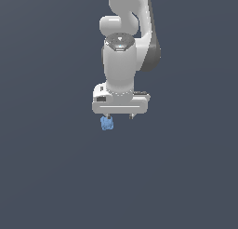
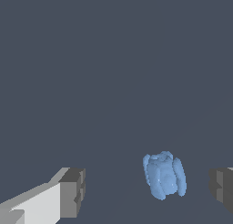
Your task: Pick up the object and move it to a goal position.
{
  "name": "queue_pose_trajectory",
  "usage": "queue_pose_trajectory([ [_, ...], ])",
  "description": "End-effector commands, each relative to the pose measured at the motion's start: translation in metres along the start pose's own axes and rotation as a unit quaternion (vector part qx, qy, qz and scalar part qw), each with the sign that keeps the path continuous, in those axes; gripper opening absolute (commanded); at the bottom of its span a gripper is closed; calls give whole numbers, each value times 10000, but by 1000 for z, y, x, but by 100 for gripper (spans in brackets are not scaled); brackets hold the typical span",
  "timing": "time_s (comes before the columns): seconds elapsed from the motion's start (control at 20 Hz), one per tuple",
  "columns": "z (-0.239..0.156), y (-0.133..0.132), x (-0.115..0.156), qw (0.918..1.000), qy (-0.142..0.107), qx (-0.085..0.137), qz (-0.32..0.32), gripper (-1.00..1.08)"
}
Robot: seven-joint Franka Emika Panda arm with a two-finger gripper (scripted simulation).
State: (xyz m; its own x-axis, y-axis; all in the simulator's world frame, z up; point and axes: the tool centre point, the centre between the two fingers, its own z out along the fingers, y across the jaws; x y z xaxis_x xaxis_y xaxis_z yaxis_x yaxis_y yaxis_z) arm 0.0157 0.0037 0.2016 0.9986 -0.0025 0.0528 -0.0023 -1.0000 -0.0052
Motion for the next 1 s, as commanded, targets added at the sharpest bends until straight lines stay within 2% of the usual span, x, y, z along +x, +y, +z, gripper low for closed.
queue_pose_trajectory([
  [0.0,0,0,0,10000,0,0,0,100],
  [0.45,-15,1,1,9999,12,80,70,100],
  [0.95,-1,9,-5,10000,-15,63,-32,100],
])
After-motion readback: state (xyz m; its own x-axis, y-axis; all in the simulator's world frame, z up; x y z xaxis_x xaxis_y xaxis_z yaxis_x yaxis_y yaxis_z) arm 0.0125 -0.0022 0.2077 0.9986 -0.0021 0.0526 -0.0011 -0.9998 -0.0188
